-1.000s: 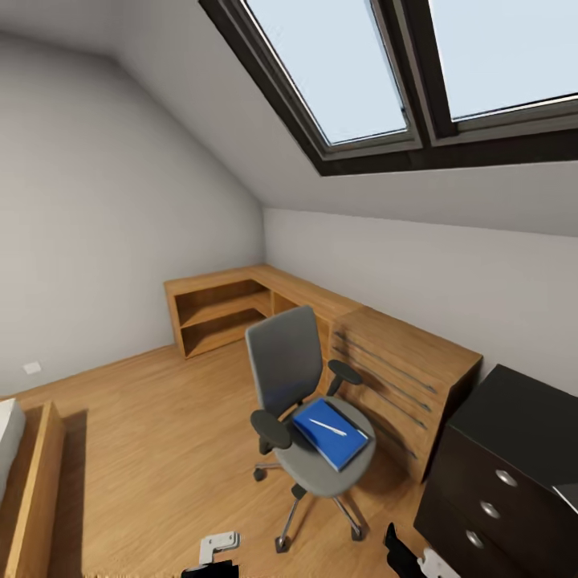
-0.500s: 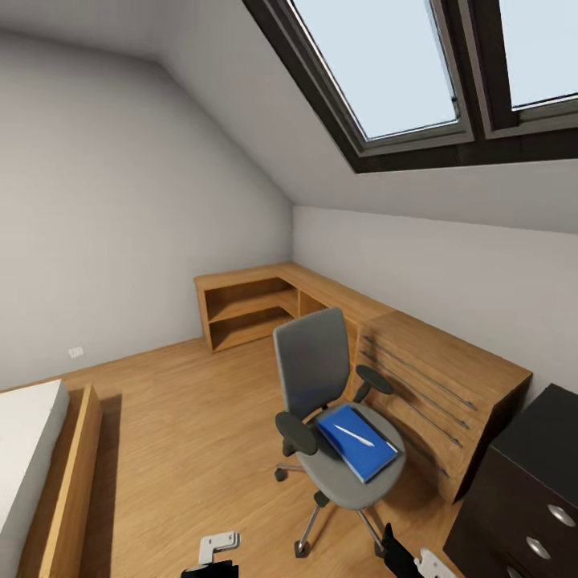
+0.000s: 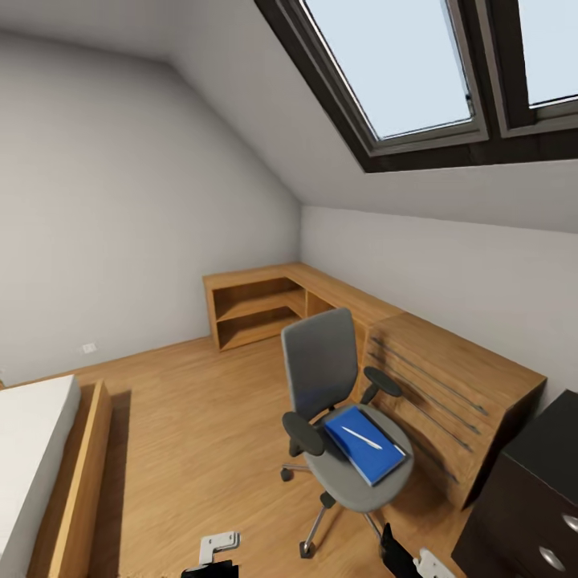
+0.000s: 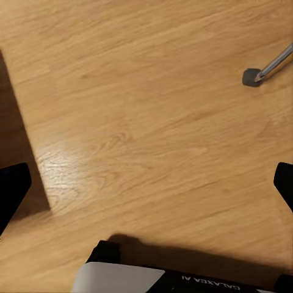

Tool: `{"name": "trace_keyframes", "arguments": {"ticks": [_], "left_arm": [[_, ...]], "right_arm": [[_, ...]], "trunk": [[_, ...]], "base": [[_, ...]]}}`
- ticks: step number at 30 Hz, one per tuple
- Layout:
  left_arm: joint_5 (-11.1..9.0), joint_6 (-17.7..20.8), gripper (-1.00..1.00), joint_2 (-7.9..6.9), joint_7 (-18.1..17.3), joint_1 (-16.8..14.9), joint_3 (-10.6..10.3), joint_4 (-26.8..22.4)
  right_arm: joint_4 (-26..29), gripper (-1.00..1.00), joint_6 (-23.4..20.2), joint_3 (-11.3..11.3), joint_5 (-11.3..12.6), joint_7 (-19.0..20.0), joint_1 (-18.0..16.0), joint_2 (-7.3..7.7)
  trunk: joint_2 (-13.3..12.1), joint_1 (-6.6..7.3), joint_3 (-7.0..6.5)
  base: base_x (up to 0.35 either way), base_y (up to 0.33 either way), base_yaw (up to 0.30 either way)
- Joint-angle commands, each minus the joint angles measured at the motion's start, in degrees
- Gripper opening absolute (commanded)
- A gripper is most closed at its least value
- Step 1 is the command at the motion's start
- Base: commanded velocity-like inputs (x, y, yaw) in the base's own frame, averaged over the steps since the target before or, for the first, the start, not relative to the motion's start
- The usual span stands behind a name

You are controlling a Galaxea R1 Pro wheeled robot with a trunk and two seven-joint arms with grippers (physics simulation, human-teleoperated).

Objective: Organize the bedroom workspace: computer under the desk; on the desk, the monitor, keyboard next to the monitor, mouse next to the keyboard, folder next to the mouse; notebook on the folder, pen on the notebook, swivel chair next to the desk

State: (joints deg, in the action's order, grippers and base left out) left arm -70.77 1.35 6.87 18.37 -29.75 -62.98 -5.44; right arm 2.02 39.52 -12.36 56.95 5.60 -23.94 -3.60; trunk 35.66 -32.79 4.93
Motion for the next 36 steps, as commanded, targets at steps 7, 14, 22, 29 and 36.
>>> {"name": "trace_keyframes", "arguments": {"ticks": [7,14,22,29,36], "left_arm": [[-0.33,0.14,1.0,-0.01,0.35,-0.05,-0.48,-0.09],[-0.33,0.1,1.0,-0.08,0.35,-0.05,-0.48,-0.09],[-0.37,0.06,1.0,-0.1,0.35,-0.05,-0.47,-0.09],[-0.35,0.06,1.0,-0.1,0.35,-0.05,-0.48,-0.08],[-0.37,0.06,1.0,-0.1,0.35,-0.05,-0.48,-0.09]], "right_arm": [[-0.08,1.0,0.21,-0.12,0.62,0.58,-0.05,0.0],[-0.15,1.0,0.21,-0.06,0.62,0.62,-0.05,0.06],[-0.55,1.0,0.12,-0.17,0.62,0.64,-0.05,-0.08],[-0.59,1.0,0.12,-0.2,0.62,0.64,-0.05,-0.14],[-0.61,1.0,0.16,-0.19,0.62,0.63,-0.05,-0.13]], "trunk": [[0.09,-0.02,0.1],[0.09,-0.02,0.1],[0.09,-0.02,0.1],[0.09,-0.02,0.1],[0.09,-0.02,0.1]], "base": [[0.0,0.0,0.249],[0.0,0.0,0.021],[0.127,-0.087,0.002],[0.251,-0.226,0.038],[0.204,-0.279,0.213]]}}
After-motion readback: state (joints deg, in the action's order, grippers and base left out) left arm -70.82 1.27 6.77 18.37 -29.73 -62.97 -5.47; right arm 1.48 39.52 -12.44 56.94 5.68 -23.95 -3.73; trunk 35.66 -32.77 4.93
